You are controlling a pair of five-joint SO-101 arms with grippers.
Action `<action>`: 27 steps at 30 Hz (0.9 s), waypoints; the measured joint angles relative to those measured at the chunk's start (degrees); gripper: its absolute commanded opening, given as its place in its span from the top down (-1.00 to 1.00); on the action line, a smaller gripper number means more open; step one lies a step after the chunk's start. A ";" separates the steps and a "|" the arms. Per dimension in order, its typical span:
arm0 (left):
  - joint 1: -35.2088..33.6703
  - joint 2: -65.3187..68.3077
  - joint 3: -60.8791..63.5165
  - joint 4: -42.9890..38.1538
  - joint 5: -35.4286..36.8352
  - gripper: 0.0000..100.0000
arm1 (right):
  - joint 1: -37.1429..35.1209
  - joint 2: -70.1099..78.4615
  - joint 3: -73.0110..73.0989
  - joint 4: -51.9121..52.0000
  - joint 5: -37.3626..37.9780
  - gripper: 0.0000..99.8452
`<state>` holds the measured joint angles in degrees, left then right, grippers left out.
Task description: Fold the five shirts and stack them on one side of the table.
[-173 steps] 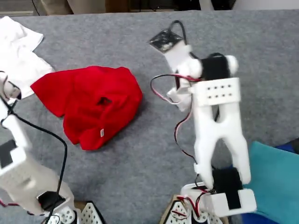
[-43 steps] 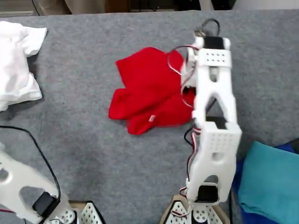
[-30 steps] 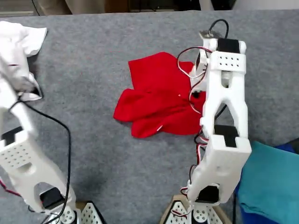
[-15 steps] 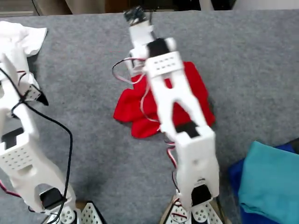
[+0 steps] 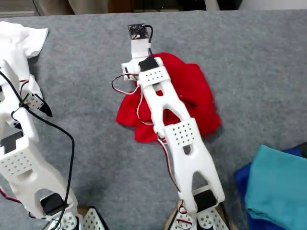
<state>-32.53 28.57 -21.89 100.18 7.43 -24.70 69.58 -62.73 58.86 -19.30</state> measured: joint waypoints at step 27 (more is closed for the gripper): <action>0.88 0.00 0.26 0.00 0.09 0.61 | 7.03 5.19 -29.01 18.99 0.00 0.99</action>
<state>-31.65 28.57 -21.63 100.18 7.52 -17.67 74.77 -91.74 77.85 -19.30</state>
